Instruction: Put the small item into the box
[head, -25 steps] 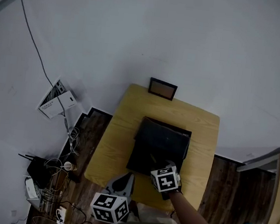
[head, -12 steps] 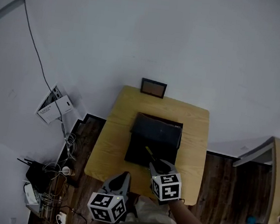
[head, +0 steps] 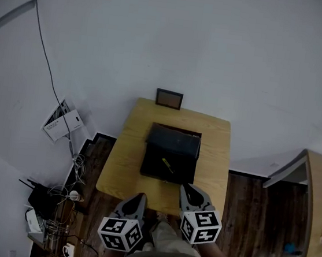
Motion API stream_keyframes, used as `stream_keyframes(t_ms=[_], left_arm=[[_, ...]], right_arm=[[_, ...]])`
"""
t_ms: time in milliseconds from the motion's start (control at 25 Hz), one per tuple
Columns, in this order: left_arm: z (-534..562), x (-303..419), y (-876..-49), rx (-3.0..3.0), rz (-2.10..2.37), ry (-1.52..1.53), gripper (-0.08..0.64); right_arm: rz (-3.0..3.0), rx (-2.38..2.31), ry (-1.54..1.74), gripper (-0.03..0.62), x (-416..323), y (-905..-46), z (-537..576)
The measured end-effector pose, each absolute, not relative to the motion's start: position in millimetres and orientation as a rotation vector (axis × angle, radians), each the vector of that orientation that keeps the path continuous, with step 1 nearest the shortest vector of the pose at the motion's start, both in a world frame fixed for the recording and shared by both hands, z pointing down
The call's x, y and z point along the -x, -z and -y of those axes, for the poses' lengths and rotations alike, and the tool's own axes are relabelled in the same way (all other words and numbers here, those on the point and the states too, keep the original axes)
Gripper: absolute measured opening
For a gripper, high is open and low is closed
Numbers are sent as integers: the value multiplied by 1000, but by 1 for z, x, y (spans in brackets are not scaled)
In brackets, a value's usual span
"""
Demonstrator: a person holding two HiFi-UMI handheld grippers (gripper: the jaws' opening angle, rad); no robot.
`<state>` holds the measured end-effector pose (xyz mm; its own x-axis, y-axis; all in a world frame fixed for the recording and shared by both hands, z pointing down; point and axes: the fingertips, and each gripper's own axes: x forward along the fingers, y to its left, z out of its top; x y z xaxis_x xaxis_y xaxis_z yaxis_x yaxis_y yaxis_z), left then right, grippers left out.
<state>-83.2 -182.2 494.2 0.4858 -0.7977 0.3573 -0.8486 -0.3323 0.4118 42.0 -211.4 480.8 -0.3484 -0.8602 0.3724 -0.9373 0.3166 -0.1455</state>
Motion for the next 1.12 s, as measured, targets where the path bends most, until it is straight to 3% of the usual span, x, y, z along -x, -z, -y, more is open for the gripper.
stream_keyframes(t_ms=[560,1120], left_arm=[[122,66,-471,-2282,1292,-98,3],[110,70,-465,-2286,1302,-71,3]], right_arm=[[2487,-1638,-406,2,-35,-443,128],[2526,-1613,-338,0,-26,-430,112]])
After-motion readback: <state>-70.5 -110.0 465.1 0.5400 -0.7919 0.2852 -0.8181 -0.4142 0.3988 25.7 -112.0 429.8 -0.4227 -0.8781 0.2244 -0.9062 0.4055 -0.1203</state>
